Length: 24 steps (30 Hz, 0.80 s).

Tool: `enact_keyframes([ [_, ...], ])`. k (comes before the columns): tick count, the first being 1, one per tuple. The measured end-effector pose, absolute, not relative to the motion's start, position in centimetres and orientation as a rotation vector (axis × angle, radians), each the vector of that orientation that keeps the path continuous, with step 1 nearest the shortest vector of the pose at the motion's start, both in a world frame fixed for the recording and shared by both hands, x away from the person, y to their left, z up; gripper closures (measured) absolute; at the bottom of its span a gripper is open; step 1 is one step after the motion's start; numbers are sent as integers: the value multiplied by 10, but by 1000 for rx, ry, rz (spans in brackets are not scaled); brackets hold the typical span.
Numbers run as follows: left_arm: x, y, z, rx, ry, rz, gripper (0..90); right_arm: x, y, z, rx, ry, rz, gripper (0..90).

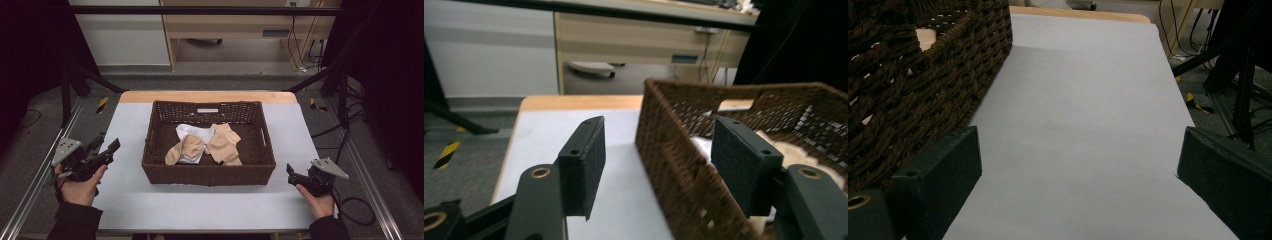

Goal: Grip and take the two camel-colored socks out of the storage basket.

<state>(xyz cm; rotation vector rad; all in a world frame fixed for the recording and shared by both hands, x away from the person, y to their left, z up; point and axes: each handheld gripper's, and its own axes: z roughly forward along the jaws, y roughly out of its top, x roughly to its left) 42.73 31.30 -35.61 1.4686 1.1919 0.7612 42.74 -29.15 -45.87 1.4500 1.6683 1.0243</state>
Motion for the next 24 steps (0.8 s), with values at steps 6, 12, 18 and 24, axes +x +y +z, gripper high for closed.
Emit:
enact_keyframes([
  [6, 439, 292, -336, 1463, 1156, 749, 376, 428, -291, -459, 1445, 1668, 1013, 43],
  [12, 453, 268, -326, 1497, 1106, 751, 374, 429, -291, -458, 1448, 1670, 1016, 43],
  [18, 467, 245, -324, 1508, 1085, 730, 384, 429, -290, -459, 1451, 1671, 1017, 43],
  [24, 484, 219, -322, 1544, 1065, 723, 384, 429, -291, -458, 1452, 1662, 1016, 43],
])
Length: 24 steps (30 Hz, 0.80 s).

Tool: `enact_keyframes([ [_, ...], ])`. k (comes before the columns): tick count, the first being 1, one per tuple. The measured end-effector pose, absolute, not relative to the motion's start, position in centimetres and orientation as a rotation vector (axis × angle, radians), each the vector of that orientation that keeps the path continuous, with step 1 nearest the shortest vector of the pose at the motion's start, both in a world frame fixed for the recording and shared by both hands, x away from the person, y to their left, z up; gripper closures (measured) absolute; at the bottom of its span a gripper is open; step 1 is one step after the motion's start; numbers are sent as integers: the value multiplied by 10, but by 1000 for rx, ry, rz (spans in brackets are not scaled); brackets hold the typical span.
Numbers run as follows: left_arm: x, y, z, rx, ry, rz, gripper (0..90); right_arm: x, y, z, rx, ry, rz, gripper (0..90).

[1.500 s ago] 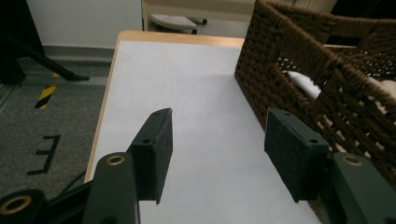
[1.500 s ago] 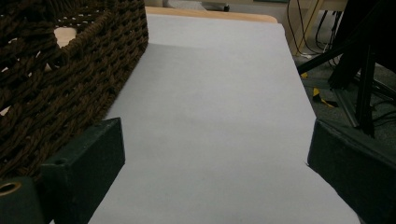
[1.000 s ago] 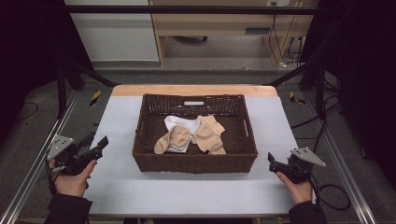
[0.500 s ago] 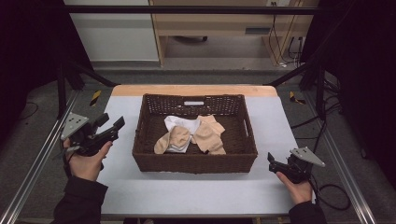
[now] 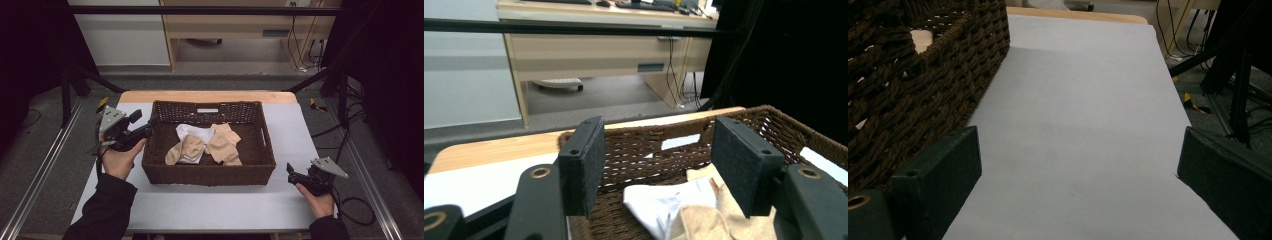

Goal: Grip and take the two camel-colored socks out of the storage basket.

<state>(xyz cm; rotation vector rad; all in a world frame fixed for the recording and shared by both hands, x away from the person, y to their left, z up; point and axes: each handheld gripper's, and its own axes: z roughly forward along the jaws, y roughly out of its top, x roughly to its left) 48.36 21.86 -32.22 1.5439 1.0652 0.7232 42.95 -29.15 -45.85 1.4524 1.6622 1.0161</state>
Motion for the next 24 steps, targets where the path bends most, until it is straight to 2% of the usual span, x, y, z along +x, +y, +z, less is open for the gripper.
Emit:
enact_keyframes([
  [7, 506, 187, -328, 1610, 1049, 694, 357, 430, -291, -458, 1452, 1666, 1016, 43],
  [24, 533, 160, -368, 1781, 1112, 674, 354, 431, -291, -459, 1453, 1680, 1012, 42],
])
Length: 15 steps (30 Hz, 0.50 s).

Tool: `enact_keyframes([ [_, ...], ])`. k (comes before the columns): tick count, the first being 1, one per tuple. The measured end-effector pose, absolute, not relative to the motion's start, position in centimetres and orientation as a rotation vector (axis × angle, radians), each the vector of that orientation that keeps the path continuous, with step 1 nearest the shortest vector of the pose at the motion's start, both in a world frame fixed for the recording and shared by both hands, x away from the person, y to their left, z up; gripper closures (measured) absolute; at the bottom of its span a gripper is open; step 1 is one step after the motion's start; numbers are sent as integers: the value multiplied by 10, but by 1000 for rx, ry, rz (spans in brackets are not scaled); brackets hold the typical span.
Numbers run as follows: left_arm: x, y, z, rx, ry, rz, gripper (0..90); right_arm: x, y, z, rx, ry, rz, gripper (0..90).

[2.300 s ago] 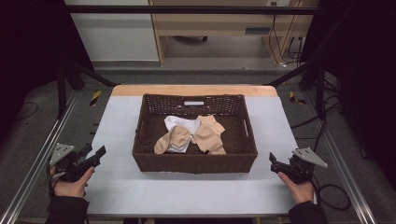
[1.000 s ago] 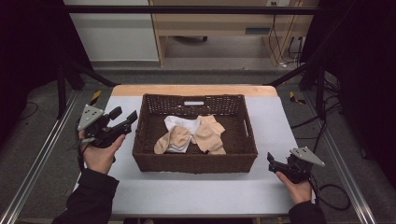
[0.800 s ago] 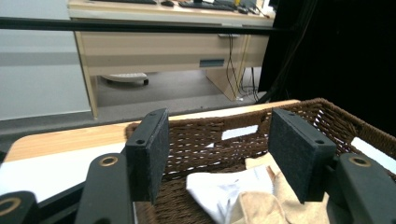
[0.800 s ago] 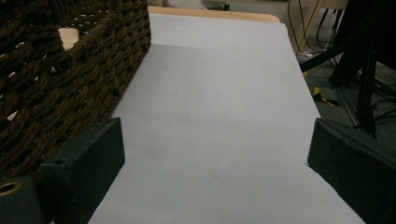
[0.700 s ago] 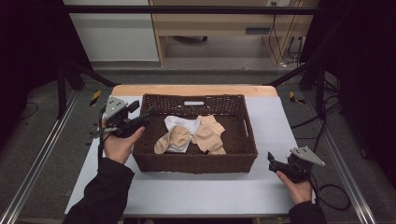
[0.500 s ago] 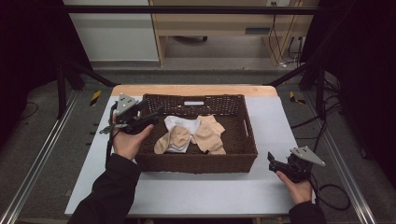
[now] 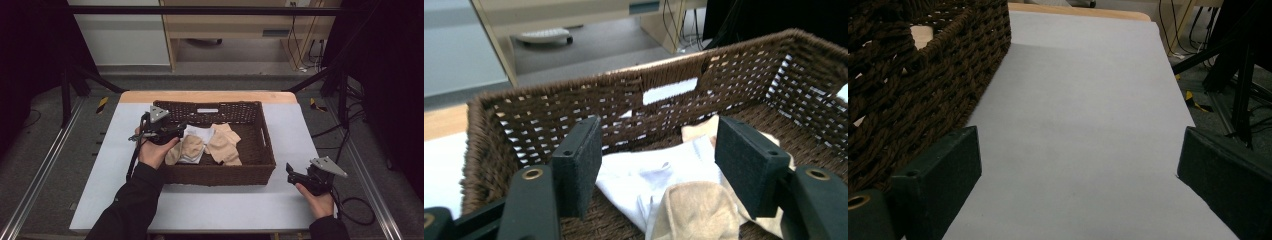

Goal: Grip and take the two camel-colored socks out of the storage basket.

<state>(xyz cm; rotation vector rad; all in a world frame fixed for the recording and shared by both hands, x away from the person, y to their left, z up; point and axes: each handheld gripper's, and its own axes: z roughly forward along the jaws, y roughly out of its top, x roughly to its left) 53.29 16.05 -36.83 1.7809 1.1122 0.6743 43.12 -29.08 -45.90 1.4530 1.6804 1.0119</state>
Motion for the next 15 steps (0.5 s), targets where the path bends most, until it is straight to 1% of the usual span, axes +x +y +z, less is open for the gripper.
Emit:
enact_keyframes([
  [7, 543, 154, -382, 1800, 1133, 698, 361, 432, -290, -460, 1453, 1693, 1008, 42],
  [11, 548, 148, -400, 1849, 1162, 668, 364, 432, -290, -460, 1452, 1695, 1007, 42],
  [15, 548, 148, -404, 1872, 1182, 669, 383, 433, -291, -460, 1452, 1697, 1003, 41],
])
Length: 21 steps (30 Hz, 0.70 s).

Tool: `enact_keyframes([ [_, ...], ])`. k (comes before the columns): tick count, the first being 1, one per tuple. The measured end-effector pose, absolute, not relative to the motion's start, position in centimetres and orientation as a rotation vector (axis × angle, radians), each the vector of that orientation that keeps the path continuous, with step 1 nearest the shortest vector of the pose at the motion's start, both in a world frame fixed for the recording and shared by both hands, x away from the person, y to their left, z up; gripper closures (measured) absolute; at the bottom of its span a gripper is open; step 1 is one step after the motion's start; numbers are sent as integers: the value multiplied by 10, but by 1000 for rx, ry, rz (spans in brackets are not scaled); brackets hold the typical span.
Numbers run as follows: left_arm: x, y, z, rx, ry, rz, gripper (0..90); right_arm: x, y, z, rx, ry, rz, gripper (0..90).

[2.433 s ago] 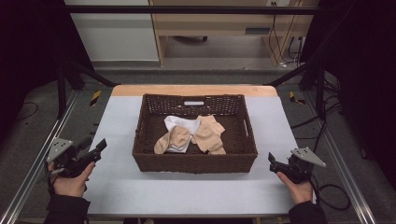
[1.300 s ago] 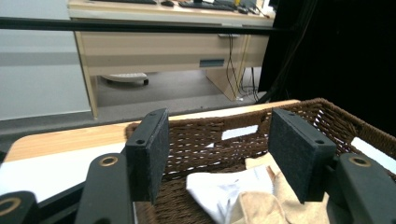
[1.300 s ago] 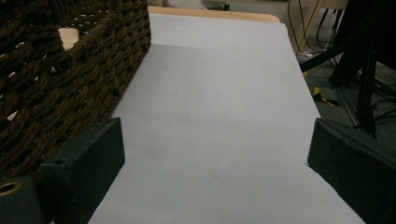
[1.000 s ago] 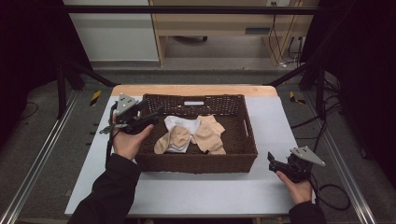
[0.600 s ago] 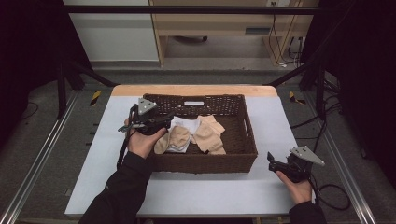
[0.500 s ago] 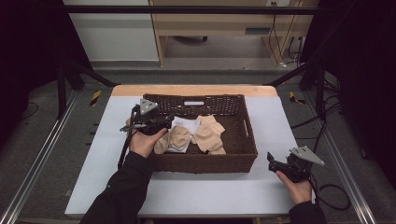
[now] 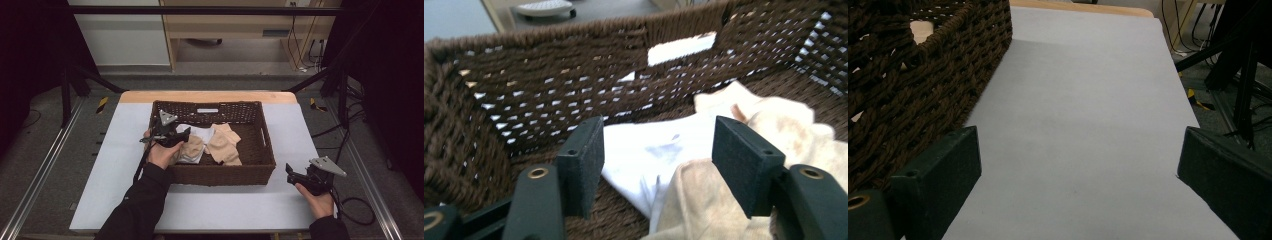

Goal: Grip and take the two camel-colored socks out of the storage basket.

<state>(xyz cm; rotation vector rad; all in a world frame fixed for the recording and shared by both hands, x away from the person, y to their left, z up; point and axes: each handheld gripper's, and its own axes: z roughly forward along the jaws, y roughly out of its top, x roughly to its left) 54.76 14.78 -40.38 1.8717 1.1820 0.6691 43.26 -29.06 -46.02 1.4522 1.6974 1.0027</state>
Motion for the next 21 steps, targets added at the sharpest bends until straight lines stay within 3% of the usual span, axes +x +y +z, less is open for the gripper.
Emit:
enact_keyframes([
  [16, 548, 143, -415, 2011, 1232, 597, 532, 433, -290, -461, 1456, 1706, 989, 42],
  [21, 549, 142, -417, 2042, 1228, 549, 625, 433, -290, -461, 1457, 1707, 987, 41],
])
